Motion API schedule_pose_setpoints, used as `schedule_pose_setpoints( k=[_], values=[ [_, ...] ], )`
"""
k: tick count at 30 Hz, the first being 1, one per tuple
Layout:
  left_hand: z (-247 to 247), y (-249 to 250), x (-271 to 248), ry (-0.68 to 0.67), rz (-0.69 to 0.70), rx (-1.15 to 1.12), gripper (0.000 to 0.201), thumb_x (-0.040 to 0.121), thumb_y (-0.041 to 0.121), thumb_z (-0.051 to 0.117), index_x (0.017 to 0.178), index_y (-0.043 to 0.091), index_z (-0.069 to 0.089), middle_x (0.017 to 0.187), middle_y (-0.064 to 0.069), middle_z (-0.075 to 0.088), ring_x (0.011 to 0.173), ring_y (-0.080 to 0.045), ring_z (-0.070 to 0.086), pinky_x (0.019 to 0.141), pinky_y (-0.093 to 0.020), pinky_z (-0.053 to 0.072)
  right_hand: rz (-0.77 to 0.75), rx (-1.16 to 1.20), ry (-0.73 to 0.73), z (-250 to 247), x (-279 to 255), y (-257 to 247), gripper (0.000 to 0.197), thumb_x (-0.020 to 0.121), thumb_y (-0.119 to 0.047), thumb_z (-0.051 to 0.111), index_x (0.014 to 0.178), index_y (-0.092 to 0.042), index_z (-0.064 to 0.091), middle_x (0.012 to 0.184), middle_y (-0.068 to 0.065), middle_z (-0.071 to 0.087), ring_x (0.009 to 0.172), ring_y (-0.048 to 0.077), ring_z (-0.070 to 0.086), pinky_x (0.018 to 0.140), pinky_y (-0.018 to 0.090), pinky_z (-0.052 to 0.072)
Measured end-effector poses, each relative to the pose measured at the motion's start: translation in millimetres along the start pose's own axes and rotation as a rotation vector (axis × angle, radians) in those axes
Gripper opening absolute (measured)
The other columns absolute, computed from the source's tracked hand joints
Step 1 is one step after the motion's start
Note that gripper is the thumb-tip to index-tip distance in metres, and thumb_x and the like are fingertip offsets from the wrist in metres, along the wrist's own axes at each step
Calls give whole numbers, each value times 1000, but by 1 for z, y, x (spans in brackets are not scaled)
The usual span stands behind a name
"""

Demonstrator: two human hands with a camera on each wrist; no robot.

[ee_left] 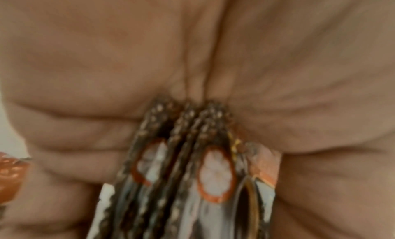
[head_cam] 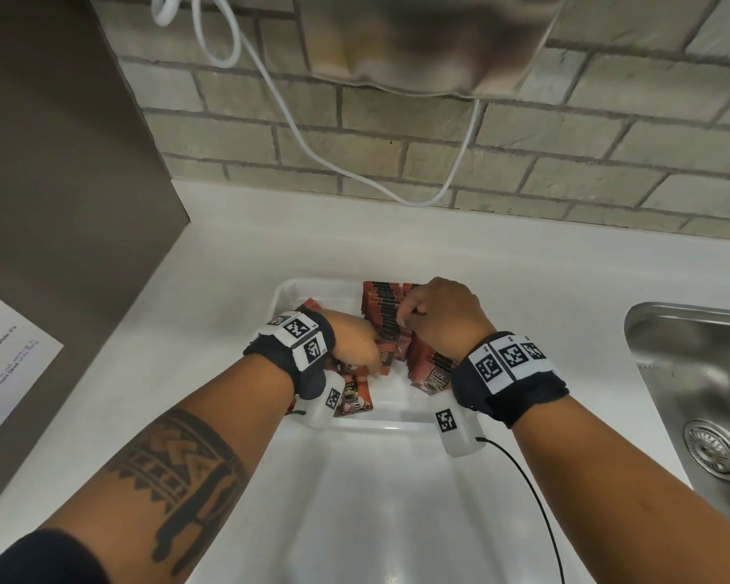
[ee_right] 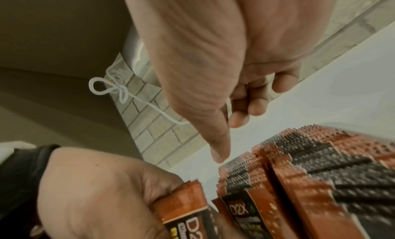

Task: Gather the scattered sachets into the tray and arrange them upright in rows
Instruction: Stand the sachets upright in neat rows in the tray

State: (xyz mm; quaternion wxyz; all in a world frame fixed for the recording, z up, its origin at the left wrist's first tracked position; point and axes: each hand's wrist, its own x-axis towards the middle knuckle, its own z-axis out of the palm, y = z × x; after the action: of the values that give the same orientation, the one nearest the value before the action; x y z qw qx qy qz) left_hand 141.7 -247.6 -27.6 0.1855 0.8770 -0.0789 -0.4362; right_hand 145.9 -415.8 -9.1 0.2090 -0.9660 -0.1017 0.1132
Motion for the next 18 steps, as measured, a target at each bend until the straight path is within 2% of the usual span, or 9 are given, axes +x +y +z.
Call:
schedule_pose_setpoints(
  k=[2, 4, 7, 10, 12, 15, 17, 18],
  values=[
    [-7, -9, -5, 8, 50, -129, 25, 89, 29, 71, 100, 7, 74, 91, -7, 76, 79, -22, 71, 82, -33, 59, -16, 124, 2, -6, -6, 3, 19, 88, -23, 60, 79, -34, 73, 84, -19, 66, 86, 7, 61, 83, 27, 49],
    [-10, -18, -13, 26, 135, -324, 29, 86, 27, 78, 107, 7, 73, 100, -10, 77, 94, -28, 75, 91, -42, 60, -40, 232, -23, -12, -16, 3, 9, 91, -31, 65, 89, -32, 74, 87, -16, 69, 83, 1, 61, 70, 17, 44],
    [-10, -22, -25, 98, 255, -702, 39, 82, 11, 82, 117, 0, 69, 108, -17, 76, 99, -28, 74, 85, -41, 61, -52, 390, -53, -14, -24, 1, 11, 87, -37, 73, 97, -31, 71, 87, -14, 71, 82, 0, 64, 68, 16, 43],
    [-6, -14, -35, 161, 342, -853, 42, 79, -2, 81, 119, -1, 68, 109, -16, 75, 99, -27, 74, 82, -38, 61, -75, 487, 0, -12, -22, 0, 17, 83, -30, 79, 97, -28, 70, 86, -7, 73, 80, 7, 69, 74, 21, 50],
    [-5, -11, -39, 186, 390, -874, 40, 80, 1, 81, 118, 3, 69, 111, -14, 75, 101, -25, 73, 83, -38, 61, -89, 513, 46, -13, -21, -2, 15, 82, -26, 80, 94, -28, 71, 84, -6, 73, 79, 9, 69, 77, 23, 53],
    [-5, -12, -44, 175, 422, -908, 39, 86, 21, 77, 122, 9, 69, 116, -12, 74, 105, -22, 71, 89, -37, 59, -89, 565, 91, -19, -22, -3, 10, 85, -22, 79, 91, -25, 72, 84, -5, 73, 78, 8, 68, 74, 18, 52],
    [-6, -18, -47, 182, 404, -911, 37, 91, 26, 71, 122, 5, 68, 112, -14, 74, 103, -23, 70, 92, -39, 59, -72, 563, 120, -23, -22, -2, 7, 86, -21, 77, 89, -26, 73, 86, -4, 74, 81, 12, 69, 77, 21, 53],
    [-7, -23, -48, 206, 380, -895, 36, 94, 26, 68, 121, 2, 67, 105, -14, 74, 98, -23, 69, 91, -38, 59, -66, 541, 128, -26, -22, -1, 6, 87, -21, 76, 87, -26, 73, 87, -3, 75, 82, 13, 69, 78, 23, 53]
  ],
)
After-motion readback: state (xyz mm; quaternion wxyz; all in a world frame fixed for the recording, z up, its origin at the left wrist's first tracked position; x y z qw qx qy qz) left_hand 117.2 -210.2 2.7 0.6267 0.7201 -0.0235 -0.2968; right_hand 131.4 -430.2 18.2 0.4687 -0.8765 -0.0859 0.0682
